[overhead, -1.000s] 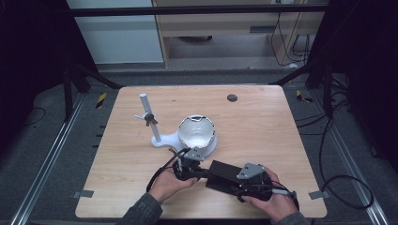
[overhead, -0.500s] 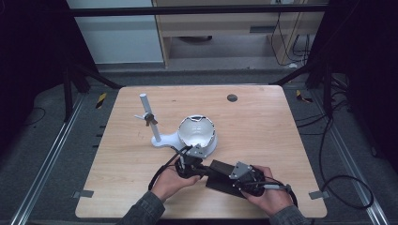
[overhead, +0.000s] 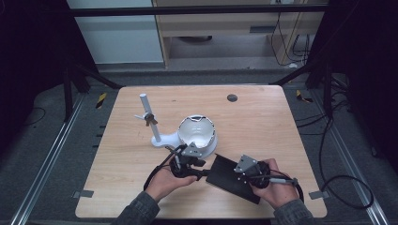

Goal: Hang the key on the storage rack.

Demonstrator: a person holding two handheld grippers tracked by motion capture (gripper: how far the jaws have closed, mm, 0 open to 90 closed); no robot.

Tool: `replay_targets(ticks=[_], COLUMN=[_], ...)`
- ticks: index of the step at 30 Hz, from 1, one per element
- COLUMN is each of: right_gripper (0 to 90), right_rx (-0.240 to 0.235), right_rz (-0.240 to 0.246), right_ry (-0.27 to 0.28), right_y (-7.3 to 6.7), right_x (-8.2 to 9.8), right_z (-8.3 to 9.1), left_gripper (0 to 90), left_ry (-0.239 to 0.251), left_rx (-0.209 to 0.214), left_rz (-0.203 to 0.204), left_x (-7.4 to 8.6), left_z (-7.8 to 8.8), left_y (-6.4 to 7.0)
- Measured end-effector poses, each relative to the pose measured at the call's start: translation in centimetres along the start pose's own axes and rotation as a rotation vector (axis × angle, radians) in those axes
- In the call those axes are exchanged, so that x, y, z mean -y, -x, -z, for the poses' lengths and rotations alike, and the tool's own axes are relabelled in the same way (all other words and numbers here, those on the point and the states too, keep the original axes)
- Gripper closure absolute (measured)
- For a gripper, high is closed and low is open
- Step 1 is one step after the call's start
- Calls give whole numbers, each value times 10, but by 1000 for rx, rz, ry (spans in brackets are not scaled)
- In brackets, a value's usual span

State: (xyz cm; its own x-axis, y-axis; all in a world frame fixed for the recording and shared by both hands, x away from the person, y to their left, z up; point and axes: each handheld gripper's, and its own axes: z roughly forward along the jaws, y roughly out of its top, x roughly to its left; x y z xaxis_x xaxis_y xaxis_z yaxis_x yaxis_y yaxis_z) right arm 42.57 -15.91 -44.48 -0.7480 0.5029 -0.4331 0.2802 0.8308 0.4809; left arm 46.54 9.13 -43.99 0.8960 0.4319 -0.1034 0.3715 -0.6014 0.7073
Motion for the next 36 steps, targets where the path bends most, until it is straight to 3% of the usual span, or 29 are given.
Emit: replay_targets(ticks=[10, 15, 25, 36], right_gripper=[843, 843, 843, 843], right_rx=[6, 14, 45, 54], right_rz=[-69, -87, -98, -98], right_ry=[92, 149, 227, 282], right_y=[26, 35, 42, 45], right_x=[5, 5, 4, 1], right_z=[25, 38, 50, 59], left_gripper=[487, 352, 219, 176], left_ry=[9, 47, 67, 88], left_rx=[-30, -46, -43, -47], left_rz=[-9, -9, -19, -21], left_x=[-8, -17, -26, -32], left_z=[11, 16, 14, 15], left_y=[-2, -6, -8, -12])
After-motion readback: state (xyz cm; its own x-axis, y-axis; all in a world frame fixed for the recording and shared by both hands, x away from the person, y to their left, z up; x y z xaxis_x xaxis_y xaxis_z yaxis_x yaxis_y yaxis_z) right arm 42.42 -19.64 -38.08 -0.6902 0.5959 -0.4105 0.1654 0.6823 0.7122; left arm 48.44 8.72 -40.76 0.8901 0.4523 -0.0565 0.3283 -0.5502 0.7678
